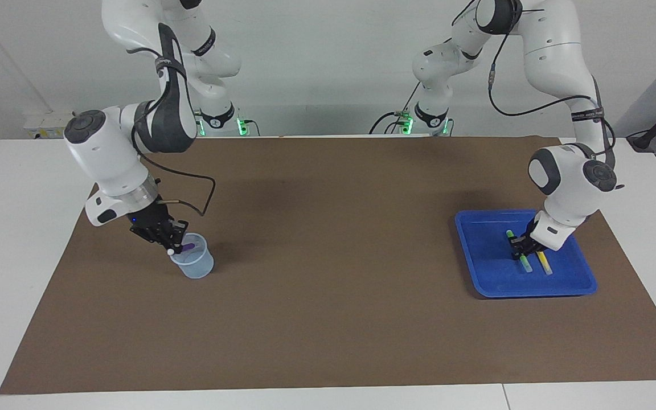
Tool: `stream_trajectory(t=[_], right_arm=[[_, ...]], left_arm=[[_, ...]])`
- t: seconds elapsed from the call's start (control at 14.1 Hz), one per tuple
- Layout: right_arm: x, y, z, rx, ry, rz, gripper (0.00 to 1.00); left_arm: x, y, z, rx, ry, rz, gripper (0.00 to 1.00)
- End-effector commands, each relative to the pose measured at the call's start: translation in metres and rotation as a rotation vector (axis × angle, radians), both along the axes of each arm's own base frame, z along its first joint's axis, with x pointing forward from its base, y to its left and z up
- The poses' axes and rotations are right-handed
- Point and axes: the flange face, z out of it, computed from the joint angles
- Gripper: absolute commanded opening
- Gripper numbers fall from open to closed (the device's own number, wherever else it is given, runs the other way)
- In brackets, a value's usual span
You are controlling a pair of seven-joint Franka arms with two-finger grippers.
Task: Right arm passes pens to left for tray arrangement
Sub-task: 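Lower the right gripper into the white cup and grasp the purple pen, then lift the purple pen and carry it toward the left gripper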
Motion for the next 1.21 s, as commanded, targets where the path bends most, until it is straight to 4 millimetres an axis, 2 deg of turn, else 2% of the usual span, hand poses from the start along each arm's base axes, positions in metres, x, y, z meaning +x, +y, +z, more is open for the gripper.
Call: stream_trajectory(t=[0.0, 0.21, 0.36, 0.5, 0.71, 0.78, 0.85, 0.92, 1.14], right_arm=[[-0.014, 0.003, 0.045, -0.063, -0.010, 0.036, 0.00], [-0.014, 0.010, 0.103, -0.063, -0.012, 0.045, 0.00], [-0.014, 0.038, 0.129, -0.048, -0.028, 0.032, 0.00], [-0.016, 0.062, 0.136, -0.019, -0.043, -0.027, 0.00], [-0.021, 0.122, 0.141, 0.022, -0.075, -0.139, 0.00], [-0.024, 0.141, 0.143, 0.044, -0.080, -0.195, 0.00], [-0.027, 0.164, 0.145, 0.071, -0.095, -0.231, 0.00], [-0.031, 0.180, 0.145, 0.091, -0.103, -0.262, 0.00], [-0.042, 0.220, 0.148, 0.145, -0.100, -0.351, 0.00]], left_arm=[[-0.006, 0.003, 0.004, 0.016, -0.009, -0.010, 0.38], [-0.006, 0.003, 0.004, 0.016, -0.010, -0.010, 0.46], [-0.006, 0.003, 0.004, 0.016, -0.010, -0.010, 0.46], [-0.006, 0.003, 0.004, 0.016, -0.010, -0.010, 0.46], [-0.005, 0.004, 0.005, 0.017, -0.021, -0.003, 0.53], [-0.002, 0.003, 0.007, 0.017, -0.033, 0.001, 0.66], [0.000, 0.003, 0.008, 0.018, -0.057, 0.002, 0.89], [0.003, 0.002, 0.008, 0.019, -0.087, -0.008, 1.00], [0.004, 0.003, 0.009, 0.020, -0.104, -0.013, 1.00]])
